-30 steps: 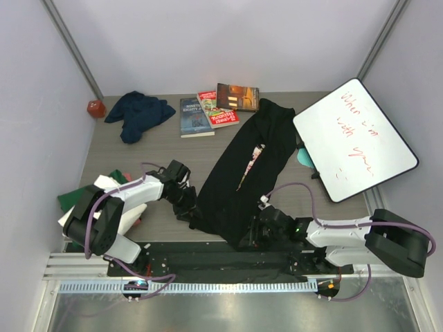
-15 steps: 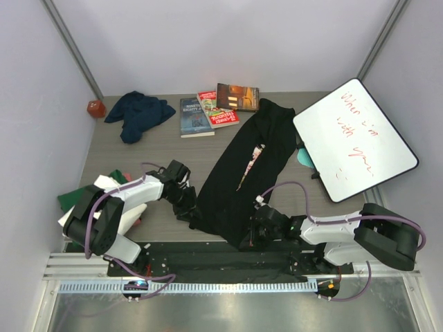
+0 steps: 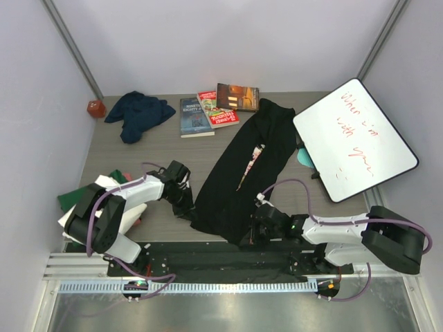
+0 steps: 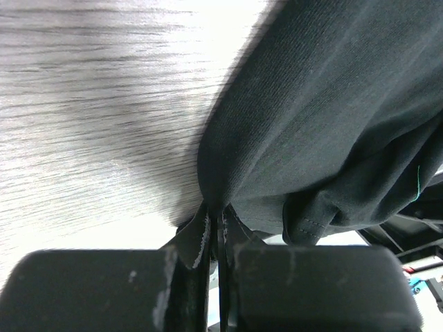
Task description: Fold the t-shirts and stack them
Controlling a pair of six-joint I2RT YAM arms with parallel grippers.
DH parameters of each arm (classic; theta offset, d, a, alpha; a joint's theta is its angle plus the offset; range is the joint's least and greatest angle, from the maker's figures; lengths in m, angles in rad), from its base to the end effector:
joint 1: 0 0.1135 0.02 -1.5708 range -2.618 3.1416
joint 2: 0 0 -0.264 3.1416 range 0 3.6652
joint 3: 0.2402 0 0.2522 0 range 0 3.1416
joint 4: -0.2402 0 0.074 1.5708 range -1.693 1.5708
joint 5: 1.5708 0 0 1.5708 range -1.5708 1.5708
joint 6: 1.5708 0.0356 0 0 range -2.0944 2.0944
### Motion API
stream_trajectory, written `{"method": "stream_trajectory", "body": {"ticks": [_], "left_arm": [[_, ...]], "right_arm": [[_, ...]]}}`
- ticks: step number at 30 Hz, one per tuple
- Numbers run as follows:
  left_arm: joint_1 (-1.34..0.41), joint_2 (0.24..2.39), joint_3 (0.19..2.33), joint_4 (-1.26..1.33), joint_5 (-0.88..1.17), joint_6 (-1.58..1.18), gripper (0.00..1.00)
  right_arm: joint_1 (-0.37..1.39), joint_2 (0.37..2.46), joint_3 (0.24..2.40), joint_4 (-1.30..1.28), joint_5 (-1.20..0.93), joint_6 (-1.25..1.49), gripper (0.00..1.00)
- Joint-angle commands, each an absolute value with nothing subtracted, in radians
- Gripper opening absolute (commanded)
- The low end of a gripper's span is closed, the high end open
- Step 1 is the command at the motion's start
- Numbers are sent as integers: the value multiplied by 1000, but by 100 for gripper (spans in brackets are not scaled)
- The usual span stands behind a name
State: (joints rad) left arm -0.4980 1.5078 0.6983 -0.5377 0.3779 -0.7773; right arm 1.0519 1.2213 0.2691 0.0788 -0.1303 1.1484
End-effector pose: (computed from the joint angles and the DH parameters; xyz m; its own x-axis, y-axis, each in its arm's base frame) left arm 0.2042 -0.1260 0.1366 -0.9724 -0.2133 0.0943 -0.2331 0.8809 -0.4120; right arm 0.0906 0.1679 0.1130 -0.9789 0.1096 -0.1724 -0.0232 0.7790 0.6266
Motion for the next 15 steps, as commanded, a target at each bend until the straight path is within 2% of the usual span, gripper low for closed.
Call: {"method": "stream_trajectory", "body": {"ticks": [1, 8, 15], "left_arm": [[-502, 1494, 701, -526, 364, -746, 0], [-502, 1486, 799, -532, 425, -718, 0], [-502, 1519, 1029, -610, 413, -673, 0]], "right_arm": [[1037, 1172, 337, 51, -5, 1118, 1], [1037, 1077, 438, -60, 89, 1098, 1], [1034, 1000, 532, -170, 204, 1036, 1]]}}
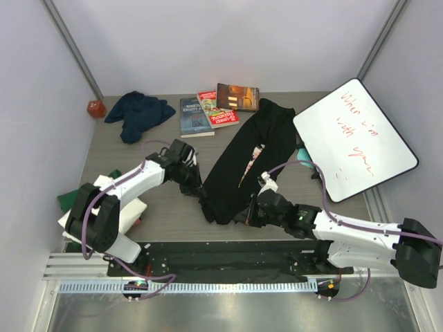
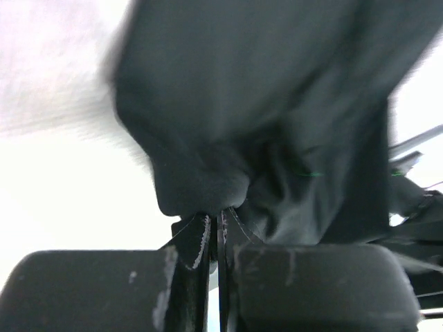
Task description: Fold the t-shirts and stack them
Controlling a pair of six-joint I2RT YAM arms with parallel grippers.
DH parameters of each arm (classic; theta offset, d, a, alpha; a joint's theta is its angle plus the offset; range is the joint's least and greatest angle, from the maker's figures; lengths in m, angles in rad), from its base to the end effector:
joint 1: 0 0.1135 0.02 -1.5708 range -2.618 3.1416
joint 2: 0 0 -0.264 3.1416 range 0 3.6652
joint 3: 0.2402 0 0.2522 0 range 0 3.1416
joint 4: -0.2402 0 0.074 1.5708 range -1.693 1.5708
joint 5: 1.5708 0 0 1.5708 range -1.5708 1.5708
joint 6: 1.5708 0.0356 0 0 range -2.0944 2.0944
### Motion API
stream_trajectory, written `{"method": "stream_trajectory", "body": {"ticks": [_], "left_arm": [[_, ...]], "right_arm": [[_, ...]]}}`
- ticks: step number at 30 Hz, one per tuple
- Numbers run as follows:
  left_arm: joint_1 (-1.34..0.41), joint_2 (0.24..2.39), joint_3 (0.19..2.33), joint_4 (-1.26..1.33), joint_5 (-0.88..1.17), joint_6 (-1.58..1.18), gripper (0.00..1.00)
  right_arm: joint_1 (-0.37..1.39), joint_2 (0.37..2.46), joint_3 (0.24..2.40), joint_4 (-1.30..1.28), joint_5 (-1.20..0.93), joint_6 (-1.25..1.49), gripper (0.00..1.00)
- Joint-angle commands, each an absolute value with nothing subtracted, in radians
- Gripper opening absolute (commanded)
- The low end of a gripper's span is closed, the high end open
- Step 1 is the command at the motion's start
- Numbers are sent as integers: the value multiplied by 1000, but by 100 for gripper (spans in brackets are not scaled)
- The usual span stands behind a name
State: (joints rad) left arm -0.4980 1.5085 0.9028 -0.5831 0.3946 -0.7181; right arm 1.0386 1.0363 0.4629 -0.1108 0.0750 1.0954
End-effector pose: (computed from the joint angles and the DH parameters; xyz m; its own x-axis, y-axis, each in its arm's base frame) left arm 0.2385 -0.1453 0.1877 -0.9869 -0.1548 -0.0460 -0.1095 0.8508 -0.5139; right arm 0.1082 0.1785 0.1890 -0.8846 0.2451 -0.3968 -0.0946 0.7387 0.6673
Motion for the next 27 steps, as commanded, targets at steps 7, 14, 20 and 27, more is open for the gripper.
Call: {"method": "stream_trajectory", "body": {"ticks": [7, 14, 20, 27], "left_arm": [[-502, 1626, 1224, -684, 399, -641, 0], [-497, 1721, 1452, -761, 373, -617, 0], [-492, 1830, 1630, -795, 368, -618, 0], [-486, 1937, 1822, -853, 328, -620, 0]], "right_arm": [[991, 1009, 638, -230, 291, 950, 1], [924, 986, 706, -291, 376, 871, 1], [804, 980, 739, -311, 362, 801, 1], [727, 1034, 802, -336, 439, 704, 1]]}}
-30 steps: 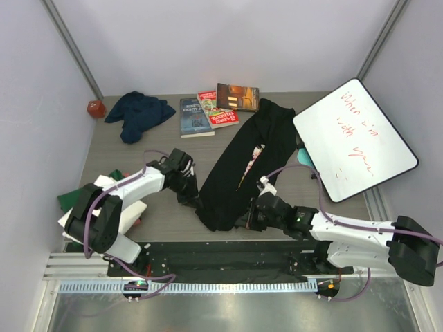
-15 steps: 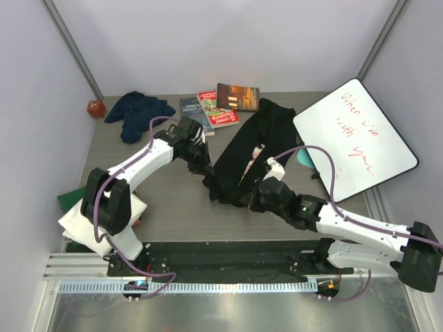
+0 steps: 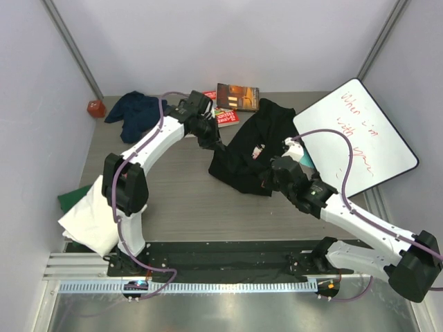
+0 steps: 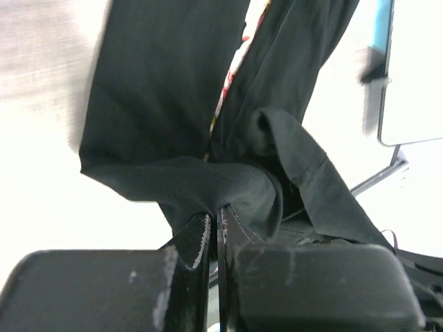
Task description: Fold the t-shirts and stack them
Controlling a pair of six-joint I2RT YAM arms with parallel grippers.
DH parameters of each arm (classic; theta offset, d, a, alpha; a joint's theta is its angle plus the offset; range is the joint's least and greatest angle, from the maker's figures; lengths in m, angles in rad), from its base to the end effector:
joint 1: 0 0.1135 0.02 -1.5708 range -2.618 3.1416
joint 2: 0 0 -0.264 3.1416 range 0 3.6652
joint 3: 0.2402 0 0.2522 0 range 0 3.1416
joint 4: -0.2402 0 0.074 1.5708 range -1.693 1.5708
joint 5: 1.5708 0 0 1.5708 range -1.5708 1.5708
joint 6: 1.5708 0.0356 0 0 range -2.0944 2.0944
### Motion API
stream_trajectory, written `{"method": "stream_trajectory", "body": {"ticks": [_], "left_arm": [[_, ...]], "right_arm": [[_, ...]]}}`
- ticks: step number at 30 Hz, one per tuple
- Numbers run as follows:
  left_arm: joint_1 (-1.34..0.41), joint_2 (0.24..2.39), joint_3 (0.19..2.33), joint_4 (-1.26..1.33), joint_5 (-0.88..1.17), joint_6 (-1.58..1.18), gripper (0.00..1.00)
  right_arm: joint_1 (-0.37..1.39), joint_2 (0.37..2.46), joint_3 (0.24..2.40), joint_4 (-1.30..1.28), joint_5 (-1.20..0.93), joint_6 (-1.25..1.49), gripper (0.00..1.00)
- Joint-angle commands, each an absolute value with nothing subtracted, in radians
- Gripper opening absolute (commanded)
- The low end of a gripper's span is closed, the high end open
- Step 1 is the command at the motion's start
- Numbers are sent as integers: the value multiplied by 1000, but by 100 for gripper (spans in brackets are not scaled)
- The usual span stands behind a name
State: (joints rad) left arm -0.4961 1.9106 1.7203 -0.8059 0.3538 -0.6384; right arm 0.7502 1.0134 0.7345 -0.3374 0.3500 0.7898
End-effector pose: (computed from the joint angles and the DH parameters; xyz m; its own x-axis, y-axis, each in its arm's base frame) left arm 0.3620 -0.2099 0.2848 -0.9576 -0.1173 -0.2631 0.0517 0.8286 -0.5574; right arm 0.1693 0.1411 0.2657 -0.6072 0.3461 -0.7152 -0.0064 0.8980 0.4400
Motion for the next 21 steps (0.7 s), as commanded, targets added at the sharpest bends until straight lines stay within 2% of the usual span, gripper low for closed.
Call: {"method": "stream_trajectory", "body": {"ticks": [1, 13, 21], "left_arm": [[-483, 1959, 1856, -859, 330, -618, 0], [-472, 2201, 2158, -910, 399, -617, 0], [-471, 2296, 2259, -911, 405, -606, 0]], "right_arm": [[716, 1049, 813, -333, 448, 697, 1], [650, 1123, 831, -296, 523, 632, 1], [565, 1152, 808, -249, 523, 592, 1]]}}
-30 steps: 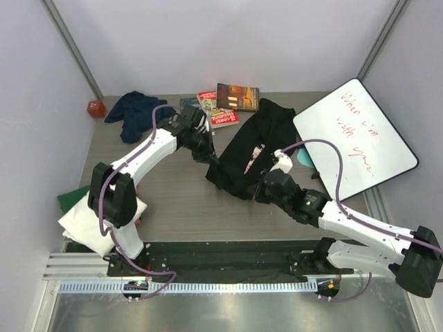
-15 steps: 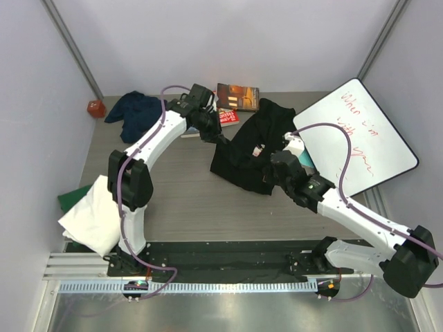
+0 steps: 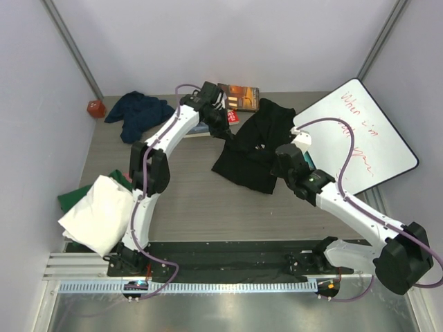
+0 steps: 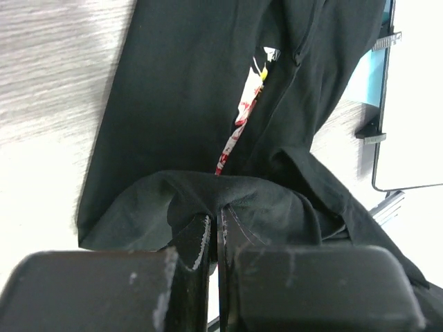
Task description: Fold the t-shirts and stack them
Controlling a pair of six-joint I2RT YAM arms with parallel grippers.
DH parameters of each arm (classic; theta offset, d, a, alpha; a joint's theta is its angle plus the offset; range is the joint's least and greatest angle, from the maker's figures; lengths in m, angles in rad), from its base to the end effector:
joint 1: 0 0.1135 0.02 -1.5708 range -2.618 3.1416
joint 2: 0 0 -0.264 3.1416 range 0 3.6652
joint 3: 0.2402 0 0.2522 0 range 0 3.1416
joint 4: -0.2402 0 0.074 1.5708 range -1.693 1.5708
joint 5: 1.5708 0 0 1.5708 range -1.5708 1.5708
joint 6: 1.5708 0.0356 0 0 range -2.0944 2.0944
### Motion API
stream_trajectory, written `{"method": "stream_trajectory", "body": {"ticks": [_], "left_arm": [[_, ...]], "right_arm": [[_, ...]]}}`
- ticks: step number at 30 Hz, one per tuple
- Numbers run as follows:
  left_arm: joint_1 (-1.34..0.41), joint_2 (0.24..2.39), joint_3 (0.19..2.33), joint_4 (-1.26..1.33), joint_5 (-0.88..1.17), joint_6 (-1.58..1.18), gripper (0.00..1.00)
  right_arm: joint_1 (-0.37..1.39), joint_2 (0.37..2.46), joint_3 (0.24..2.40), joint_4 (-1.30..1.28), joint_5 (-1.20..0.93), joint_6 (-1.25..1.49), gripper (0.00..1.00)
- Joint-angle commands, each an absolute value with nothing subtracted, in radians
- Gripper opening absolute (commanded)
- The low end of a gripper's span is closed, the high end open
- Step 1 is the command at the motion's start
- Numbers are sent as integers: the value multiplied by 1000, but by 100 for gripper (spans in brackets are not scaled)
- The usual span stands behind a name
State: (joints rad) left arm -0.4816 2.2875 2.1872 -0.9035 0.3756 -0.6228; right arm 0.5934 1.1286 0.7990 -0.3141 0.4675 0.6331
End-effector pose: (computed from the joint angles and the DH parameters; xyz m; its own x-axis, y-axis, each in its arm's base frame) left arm 0.4377 -0.2435 0.2574 -0.9604 -0.1103 -0.2558 0.0558 0.8235 -0.5646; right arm 0.2103 0.1225 0.2661 -0.5197 0.2866 -0.8049 0.1329 0.9577 0.2552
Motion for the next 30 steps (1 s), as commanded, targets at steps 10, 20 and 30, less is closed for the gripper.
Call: {"method": "stream_trajectory", "body": {"ticks": [10, 20, 30], "left_arm": [[-466, 2419, 2385, -904, 449, -591, 0], [-465, 2513, 2431, -873, 497, -584, 0], [-451, 2572, 2456, -881, 482, -566, 0]], "right_arm": [[538, 1230, 787, -201, 569, 583, 1], [525, 1288, 758, -160, 655, 592, 1], [518, 1399, 764, -103, 672, 603, 1]]}}
